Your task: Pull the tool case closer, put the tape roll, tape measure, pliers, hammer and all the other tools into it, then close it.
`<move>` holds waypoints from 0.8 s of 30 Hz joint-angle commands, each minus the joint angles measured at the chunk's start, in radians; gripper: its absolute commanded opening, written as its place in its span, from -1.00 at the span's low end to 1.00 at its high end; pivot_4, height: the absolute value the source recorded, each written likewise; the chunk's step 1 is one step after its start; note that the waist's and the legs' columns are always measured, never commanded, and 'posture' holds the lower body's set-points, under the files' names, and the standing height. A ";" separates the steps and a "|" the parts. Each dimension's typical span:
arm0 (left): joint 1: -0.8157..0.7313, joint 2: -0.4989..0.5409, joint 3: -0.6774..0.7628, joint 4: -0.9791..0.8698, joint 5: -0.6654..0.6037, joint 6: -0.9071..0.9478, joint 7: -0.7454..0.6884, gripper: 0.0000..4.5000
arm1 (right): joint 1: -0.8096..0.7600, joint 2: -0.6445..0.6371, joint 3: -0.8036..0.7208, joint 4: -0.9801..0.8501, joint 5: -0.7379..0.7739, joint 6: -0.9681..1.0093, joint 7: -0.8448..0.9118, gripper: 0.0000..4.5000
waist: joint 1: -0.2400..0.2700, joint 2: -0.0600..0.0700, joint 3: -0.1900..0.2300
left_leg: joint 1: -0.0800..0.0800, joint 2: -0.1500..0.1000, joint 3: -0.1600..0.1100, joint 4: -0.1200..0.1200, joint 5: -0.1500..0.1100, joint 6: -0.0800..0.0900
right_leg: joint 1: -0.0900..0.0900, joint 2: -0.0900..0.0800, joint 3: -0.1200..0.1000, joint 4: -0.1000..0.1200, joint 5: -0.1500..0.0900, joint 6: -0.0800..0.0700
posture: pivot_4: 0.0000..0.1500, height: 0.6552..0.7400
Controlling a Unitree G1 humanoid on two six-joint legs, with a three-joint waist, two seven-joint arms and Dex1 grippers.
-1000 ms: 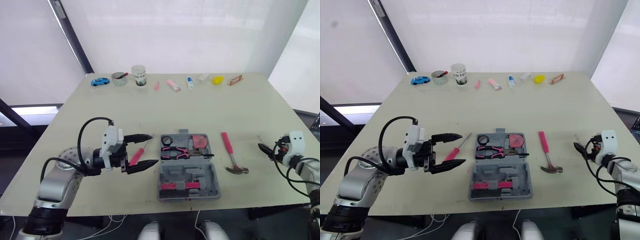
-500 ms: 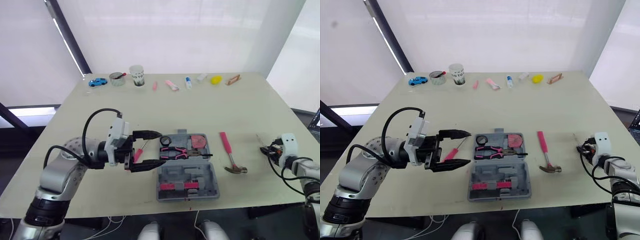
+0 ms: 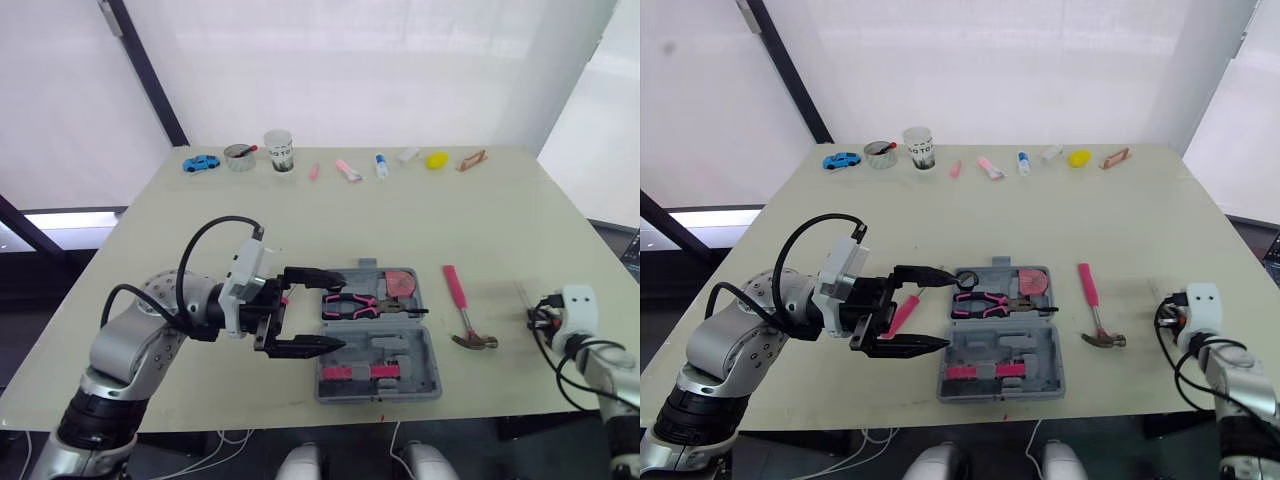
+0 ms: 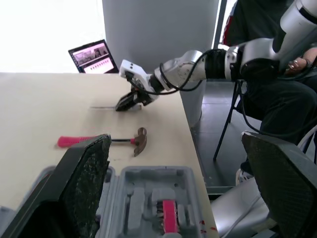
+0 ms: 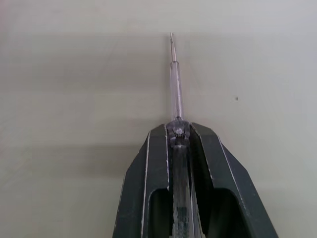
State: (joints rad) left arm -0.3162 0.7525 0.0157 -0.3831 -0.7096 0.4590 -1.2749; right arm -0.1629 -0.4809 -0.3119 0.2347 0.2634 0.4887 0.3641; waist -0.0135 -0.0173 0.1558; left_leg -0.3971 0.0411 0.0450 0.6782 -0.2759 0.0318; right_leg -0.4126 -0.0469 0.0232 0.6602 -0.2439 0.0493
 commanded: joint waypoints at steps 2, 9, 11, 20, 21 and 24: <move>-0.039 -0.005 -0.018 -0.020 -0.015 0.002 -0.016 1.00 | 0.072 0.068 -0.038 -0.291 0.040 0.210 -0.139 -0.99 | -0.002 0.000 0.000 | 0.001 0.000 0.001 0.000 0.000 0.000 | 0.000 0.000 0.001 0.000 0.000 0.000 | 1.00 1.00; -0.055 -0.005 -0.022 -0.012 -0.017 0.006 -0.028 1.00 | 0.131 0.128 -0.008 -0.434 0.045 0.280 -0.177 -0.99 | -0.001 0.000 0.000 | 0.001 -0.001 0.001 0.000 0.000 0.000 | -0.001 0.000 0.002 0.000 0.000 0.000 | 1.00 1.00; -0.054 -0.003 -0.022 -0.011 -0.016 0.007 -0.030 1.00 | 0.138 0.137 -0.008 -0.442 0.051 0.290 -0.176 -0.99 | -0.001 0.000 0.000 | 0.000 -0.001 0.001 0.000 0.000 0.000 | -0.001 0.000 0.002 -0.001 0.000 0.000 | 1.00 1.00; -0.037 -0.005 -0.017 -0.020 -0.009 0.007 -0.024 1.00 | 0.134 0.119 -0.044 -0.387 0.064 0.270 -0.157 0.32 | -0.001 0.000 0.000 | 0.000 -0.001 0.001 0.000 0.000 0.000 | 0.000 0.000 0.001 -0.001 0.000 0.000 | 1.00 1.00; -0.035 -0.004 -0.016 -0.020 -0.008 0.006 -0.023 1.00 | 0.133 0.117 -0.044 -0.385 0.066 0.271 -0.153 0.51 | -0.001 0.000 0.000 | 0.000 -0.001 0.001 0.000 0.000 0.000 | 0.000 0.000 0.001 -0.001 0.000 0.000 | 1.00 1.00; -0.030 -0.005 -0.013 -0.025 -0.009 0.007 -0.016 1.00 | 0.133 0.107 -0.040 -0.368 0.062 0.259 -0.141 0.97 | -0.001 0.000 0.000 | 0.000 -0.001 0.001 0.000 0.000 0.000 | 0.000 0.000 0.002 -0.001 0.000 0.000 | 1.00 1.00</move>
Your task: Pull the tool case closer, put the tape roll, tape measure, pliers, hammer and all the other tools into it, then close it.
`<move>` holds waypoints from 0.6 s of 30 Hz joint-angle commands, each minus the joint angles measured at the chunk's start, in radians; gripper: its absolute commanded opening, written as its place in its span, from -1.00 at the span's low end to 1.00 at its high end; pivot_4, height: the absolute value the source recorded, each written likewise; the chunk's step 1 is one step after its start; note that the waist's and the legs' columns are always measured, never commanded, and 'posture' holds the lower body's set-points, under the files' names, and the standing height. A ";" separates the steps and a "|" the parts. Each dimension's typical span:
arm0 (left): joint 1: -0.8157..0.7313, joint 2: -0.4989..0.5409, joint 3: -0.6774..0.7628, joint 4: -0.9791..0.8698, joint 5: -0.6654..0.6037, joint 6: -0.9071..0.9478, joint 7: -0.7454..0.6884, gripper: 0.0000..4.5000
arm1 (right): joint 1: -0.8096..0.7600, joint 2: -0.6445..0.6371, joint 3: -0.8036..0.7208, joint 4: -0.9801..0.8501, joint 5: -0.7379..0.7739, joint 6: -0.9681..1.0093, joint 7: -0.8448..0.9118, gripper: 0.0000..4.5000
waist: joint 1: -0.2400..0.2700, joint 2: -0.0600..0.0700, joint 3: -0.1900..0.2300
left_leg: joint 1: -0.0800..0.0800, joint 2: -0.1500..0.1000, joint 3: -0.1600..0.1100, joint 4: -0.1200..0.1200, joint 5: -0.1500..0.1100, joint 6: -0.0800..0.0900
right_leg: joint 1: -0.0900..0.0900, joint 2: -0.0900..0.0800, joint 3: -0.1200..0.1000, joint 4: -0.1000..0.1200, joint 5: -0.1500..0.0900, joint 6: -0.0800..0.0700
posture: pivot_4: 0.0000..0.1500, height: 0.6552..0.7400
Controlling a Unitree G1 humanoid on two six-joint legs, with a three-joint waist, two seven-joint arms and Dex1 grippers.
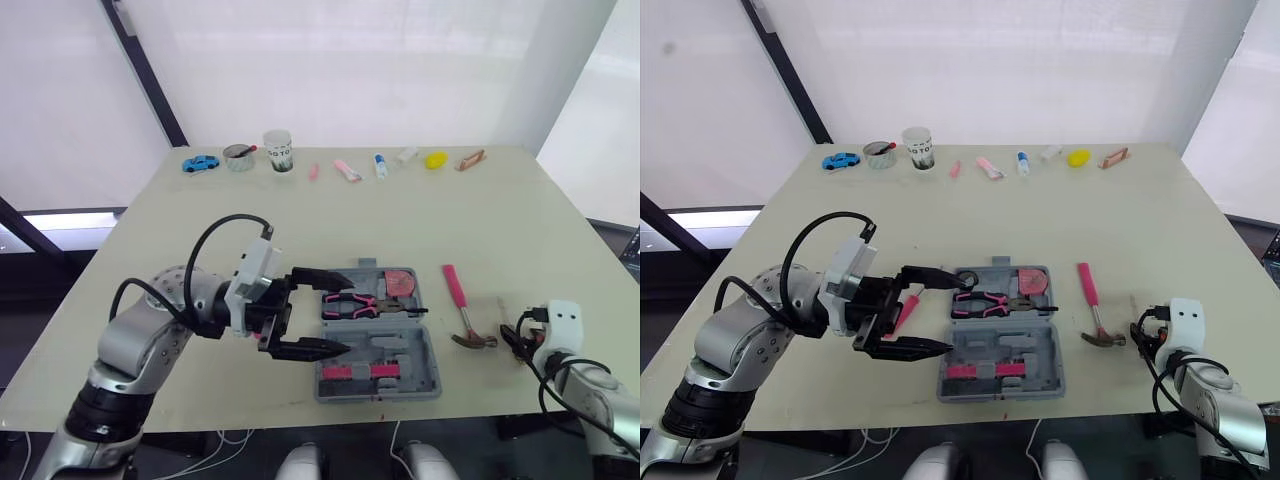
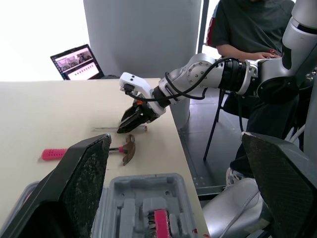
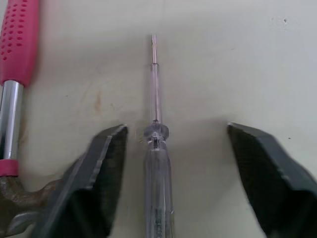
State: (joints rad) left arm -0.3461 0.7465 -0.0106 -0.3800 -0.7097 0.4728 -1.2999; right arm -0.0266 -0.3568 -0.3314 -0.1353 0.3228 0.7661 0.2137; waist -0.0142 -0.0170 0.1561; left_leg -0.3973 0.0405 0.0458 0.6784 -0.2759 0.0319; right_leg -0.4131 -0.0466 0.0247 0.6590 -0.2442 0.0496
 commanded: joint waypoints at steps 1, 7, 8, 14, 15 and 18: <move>0.001 0.001 0.015 -0.030 -0.011 -0.006 0.011 1.00 | -0.003 -0.022 -0.017 0.002 0.002 -0.024 0.017 0.97 | 0.000 0.000 0.000 | 0.000 0.000 0.000 0.000 0.000 0.000 | 0.000 0.000 0.000 0.000 0.000 0.000 | 1.00 1.00; 0.008 0.010 0.028 -0.028 -0.016 -0.006 0.018 1.00 | -0.008 -0.079 -0.034 -0.006 0.016 -0.065 0.083 0.97 | 0.000 0.000 0.000 | 0.000 0.000 0.000 0.000 0.000 0.000 | 0.000 0.000 0.000 0.000 0.000 0.000 | 1.00 1.00; 0.008 0.010 0.029 -0.027 -0.018 -0.005 0.020 1.00 | -0.012 -0.093 -0.039 -0.009 0.021 -0.070 0.098 0.97 | 0.000 0.000 0.000 | 0.000 0.000 0.000 0.000 0.000 0.000 | 0.000 0.000 0.000 0.000 0.000 0.000 | 1.00 1.00; 0.009 0.012 0.033 -0.016 -0.014 -0.010 0.016 1.00 | -0.028 -0.244 -0.029 0.013 0.046 -0.126 0.282 0.97 | 0.000 0.000 0.000 | 0.000 0.000 0.001 0.000 0.000 0.000 | 0.000 0.000 0.000 0.000 0.000 0.000 | 1.00 1.00; 0.007 0.012 0.032 -0.011 -0.012 -0.012 0.015 1.00 | -0.031 -0.281 -0.023 0.031 0.048 -0.143 0.332 0.97 | 0.000 0.000 0.001 | 0.000 0.000 0.001 0.000 0.000 0.000 | 0.000 0.000 0.000 0.000 0.000 0.000 | 1.00 1.00; 0.001 0.016 0.035 0.000 -0.009 -0.017 0.008 1.00 | -0.048 -0.384 0.003 0.089 0.038 -0.194 0.458 0.97 | 0.000 0.000 0.001 | 0.000 0.000 0.001 0.000 0.000 0.000 | 0.000 0.000 0.000 -0.001 0.000 0.000 | 1.00 1.00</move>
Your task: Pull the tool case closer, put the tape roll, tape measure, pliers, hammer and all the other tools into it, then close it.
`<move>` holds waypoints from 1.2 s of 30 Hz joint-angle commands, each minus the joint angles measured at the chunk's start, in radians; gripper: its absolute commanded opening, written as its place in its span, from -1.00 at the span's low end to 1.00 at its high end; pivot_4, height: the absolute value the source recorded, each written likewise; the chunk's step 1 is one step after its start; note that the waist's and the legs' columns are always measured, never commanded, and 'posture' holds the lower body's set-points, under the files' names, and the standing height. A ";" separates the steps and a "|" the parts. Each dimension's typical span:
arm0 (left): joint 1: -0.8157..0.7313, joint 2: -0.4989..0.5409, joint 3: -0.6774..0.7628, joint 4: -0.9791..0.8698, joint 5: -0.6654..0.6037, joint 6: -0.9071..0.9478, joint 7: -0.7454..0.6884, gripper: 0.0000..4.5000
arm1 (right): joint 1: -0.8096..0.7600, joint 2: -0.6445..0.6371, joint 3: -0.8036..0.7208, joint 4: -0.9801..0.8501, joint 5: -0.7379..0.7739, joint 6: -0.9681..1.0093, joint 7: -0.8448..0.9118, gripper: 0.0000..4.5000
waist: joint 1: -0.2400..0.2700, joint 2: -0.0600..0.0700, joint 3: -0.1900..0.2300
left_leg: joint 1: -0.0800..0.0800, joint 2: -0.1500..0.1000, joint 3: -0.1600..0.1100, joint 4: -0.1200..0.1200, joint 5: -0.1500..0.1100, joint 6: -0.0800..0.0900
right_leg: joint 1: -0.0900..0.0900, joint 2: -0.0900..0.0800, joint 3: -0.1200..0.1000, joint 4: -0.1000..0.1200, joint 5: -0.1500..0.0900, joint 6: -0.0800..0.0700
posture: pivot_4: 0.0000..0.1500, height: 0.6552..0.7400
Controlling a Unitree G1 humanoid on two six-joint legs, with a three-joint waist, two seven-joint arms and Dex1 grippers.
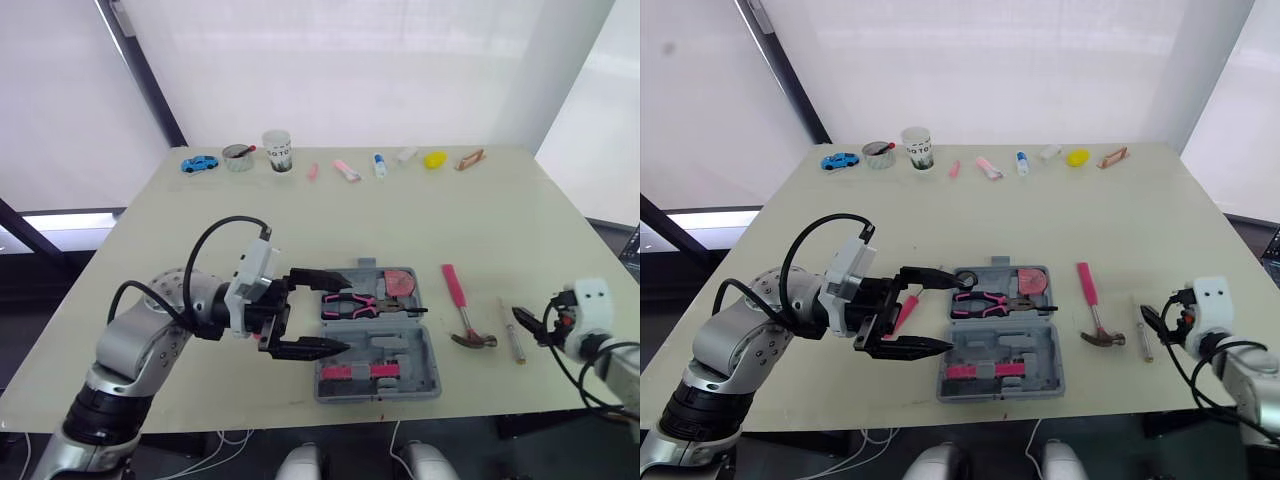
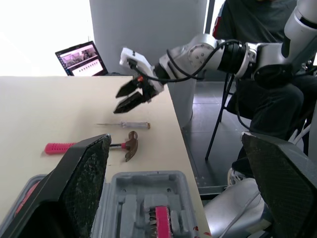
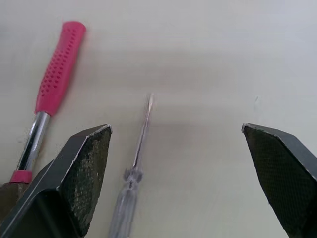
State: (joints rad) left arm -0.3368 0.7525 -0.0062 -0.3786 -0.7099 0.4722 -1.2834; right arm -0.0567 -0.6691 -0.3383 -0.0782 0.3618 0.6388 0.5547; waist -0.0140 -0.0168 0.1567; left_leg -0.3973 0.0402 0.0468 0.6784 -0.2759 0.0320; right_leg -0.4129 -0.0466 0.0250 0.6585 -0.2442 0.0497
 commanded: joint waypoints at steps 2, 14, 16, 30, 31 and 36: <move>-0.011 0.018 0.033 0.009 -0.004 -0.022 -0.020 1.00 | -0.046 -0.169 0.061 0.096 -0.032 -0.155 0.253 0.97 | 0.000 0.000 0.000 | 0.000 0.000 0.001 0.000 0.000 0.000 | 0.000 0.000 -0.001 0.000 0.000 0.000 | 1.00 1.00; 0.040 0.048 0.066 0.000 0.001 -0.047 -0.022 1.00 | -0.434 -0.365 0.449 0.596 -0.319 -0.930 0.831 0.97 | -0.003 0.001 0.005 | 0.000 0.000 0.001 0.000 0.000 0.000 | 0.000 0.000 -0.001 0.000 0.000 0.000 | 1.00 1.00; 0.065 0.058 0.084 -0.006 0.001 -0.052 -0.020 1.00 | -0.499 -0.358 0.503 0.680 -0.370 -1.062 0.874 0.97 | -0.003 0.001 0.006 | 0.000 0.000 0.001 0.000 0.000 0.000 | 0.000 0.000 0.000 0.000 0.000 0.000 | 1.00 1.00; 0.177 0.123 0.158 -0.044 -0.056 -0.084 -0.122 1.00 | -0.898 -0.277 0.921 1.154 -1.014 -1.810 0.555 0.97 | -0.006 0.004 0.011 | 0.001 0.001 0.002 0.001 0.002 -0.003 | -0.001 -0.001 0.001 0.001 -0.002 -0.004 | 1.00 1.00; 0.176 0.124 0.155 -0.043 -0.054 -0.094 -0.133 1.00 | -0.911 -0.271 0.941 1.165 -1.045 -1.821 0.522 0.97 | -0.006 0.004 0.011 | 0.001 0.001 0.002 0.001 0.002 -0.004 | -0.001 -0.001 0.001 0.002 -0.002 -0.005 | 1.00 1.00; 0.164 0.124 0.134 -0.018 -0.033 -0.140 -0.197 1.00 | -0.948 -0.237 1.023 1.200 -1.180 -1.846 0.361 0.97 | -0.005 0.004 0.011 | 0.001 0.001 0.002 0.002 0.003 -0.005 | -0.001 -0.001 0.001 0.002 -0.002 -0.005 | 1.00 1.00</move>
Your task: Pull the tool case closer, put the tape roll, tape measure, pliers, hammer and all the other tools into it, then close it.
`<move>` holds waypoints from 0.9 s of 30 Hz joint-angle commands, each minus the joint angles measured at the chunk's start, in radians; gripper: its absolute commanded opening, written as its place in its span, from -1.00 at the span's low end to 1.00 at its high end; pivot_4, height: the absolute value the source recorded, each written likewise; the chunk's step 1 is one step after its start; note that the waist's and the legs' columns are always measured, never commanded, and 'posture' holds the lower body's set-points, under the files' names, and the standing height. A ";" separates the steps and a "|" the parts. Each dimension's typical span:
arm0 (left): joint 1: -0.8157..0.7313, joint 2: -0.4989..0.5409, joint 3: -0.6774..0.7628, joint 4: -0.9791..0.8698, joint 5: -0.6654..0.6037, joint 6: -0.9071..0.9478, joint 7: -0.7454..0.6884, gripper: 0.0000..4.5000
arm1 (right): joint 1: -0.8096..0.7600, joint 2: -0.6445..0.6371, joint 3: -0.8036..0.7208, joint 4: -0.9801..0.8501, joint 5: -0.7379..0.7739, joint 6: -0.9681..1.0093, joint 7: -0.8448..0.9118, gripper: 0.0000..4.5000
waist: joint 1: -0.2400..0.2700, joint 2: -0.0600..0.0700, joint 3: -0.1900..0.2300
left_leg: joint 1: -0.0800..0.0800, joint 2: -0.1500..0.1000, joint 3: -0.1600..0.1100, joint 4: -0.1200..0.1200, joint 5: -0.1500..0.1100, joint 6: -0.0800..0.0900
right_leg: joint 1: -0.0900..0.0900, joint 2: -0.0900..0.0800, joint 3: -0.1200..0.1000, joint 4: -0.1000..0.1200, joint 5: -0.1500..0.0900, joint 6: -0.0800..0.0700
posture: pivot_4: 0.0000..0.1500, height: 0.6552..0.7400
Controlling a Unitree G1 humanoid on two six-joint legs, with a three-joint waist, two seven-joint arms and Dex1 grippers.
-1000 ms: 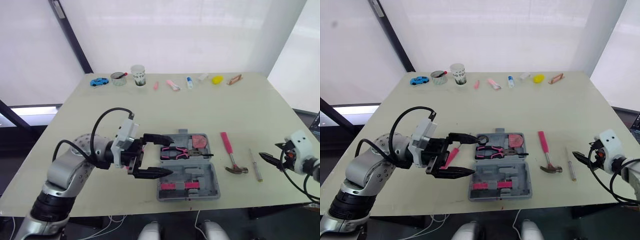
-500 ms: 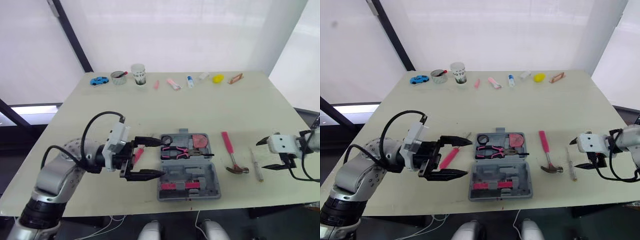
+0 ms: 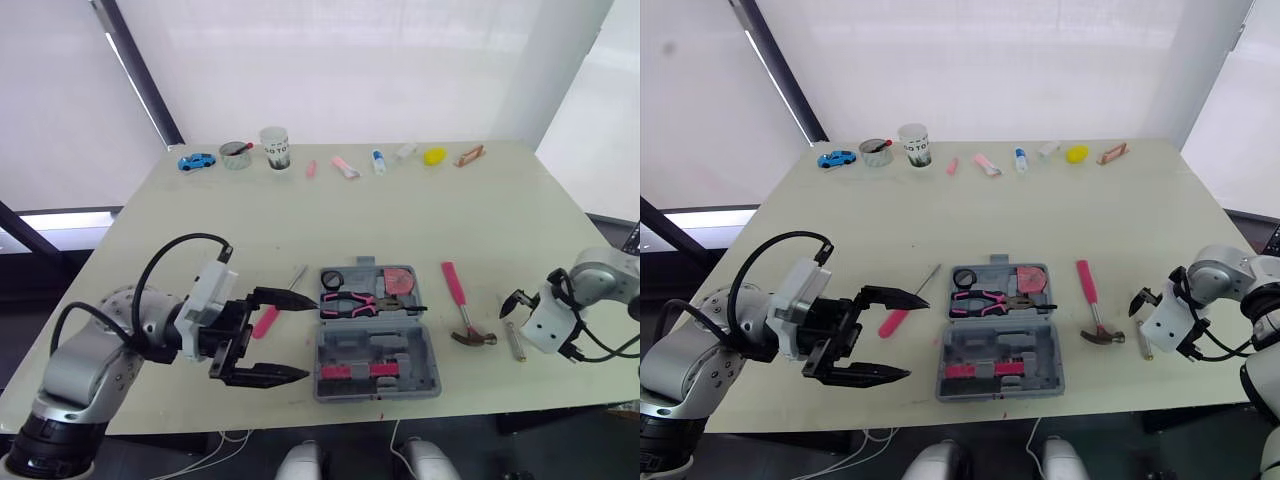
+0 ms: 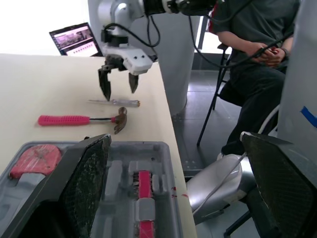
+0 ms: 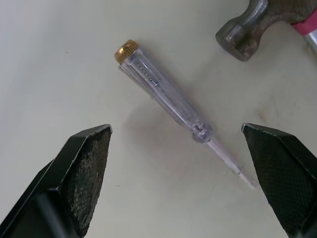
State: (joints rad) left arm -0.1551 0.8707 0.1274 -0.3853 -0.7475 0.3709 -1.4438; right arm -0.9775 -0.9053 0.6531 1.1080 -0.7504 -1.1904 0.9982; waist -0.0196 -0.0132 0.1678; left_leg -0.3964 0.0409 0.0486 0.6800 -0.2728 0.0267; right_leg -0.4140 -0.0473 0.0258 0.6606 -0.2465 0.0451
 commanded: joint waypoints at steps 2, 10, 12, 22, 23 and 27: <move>-0.031 0.000 -0.011 0.001 0.014 -0.052 -0.044 1.00 | -0.041 0.009 0.062 0.025 -0.122 -0.009 -0.147 0.97 | 0.002 0.000 0.000 | 0.000 0.000 0.000 0.000 0.000 0.000 | 0.000 0.000 0.000 0.000 0.000 0.000 | 1.00 1.00; -0.057 -0.022 -0.032 0.033 0.051 -0.088 -0.038 1.00 | -0.079 0.036 0.167 0.075 -0.274 0.018 -0.348 0.45 | -0.009 -0.003 -0.001 | 0.000 0.000 0.000 0.005 -0.002 0.003 | 0.001 0.000 0.000 0.002 0.000 0.000 | 1.00 1.00; -0.056 -0.027 -0.031 0.032 0.050 -0.090 -0.030 1.00 | -0.073 0.044 0.183 0.085 -0.291 0.016 -0.374 0.01 | -0.015 -0.005 -0.002 | 0.001 0.000 0.000 0.005 -0.002 0.003 | 0.002 0.000 0.000 0.002 0.000 0.000 | 1.00 1.00; -0.052 -0.029 -0.029 0.034 0.053 -0.093 -0.022 1.00 | -0.075 0.047 0.153 0.134 -0.242 0.028 -0.344 -0.97 | -0.030 -0.016 -0.005 | 0.007 0.002 0.000 0.005 -0.002 0.003 | 0.006 0.001 0.001 0.004 0.002 -0.003 | 1.00 1.00; -0.052 -0.030 -0.030 0.035 0.054 -0.094 -0.021 1.00 | -0.077 0.040 0.136 0.148 -0.216 0.029 -0.312 -0.97 | -0.029 -0.015 -0.004 | 0.008 0.002 0.000 0.005 -0.002 0.003 | 0.006 0.001 0.001 0.004 0.002 -0.003 | 1.00 1.00; -0.052 -0.036 -0.036 0.039 0.059 -0.097 -0.017 1.00 | -0.053 0.035 -0.059 0.242 0.074 0.090 0.042 -0.97 | -0.024 -0.010 -0.001 | 0.009 0.001 0.001 0.004 -0.002 0.003 | 0.007 0.001 0.002 0.003 0.002 -0.003 | 1.00 1.00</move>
State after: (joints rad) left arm -0.2042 0.8382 0.0850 -0.3399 -0.6889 0.2883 -1.4606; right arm -1.0310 -0.8570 0.6794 1.3174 -0.8042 -1.1351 0.8980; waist -0.0432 -0.0236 0.1667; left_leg -0.3874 0.0421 0.0492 0.6833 -0.2747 0.0300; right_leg -0.4066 -0.0467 0.0272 0.6630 -0.2443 0.0424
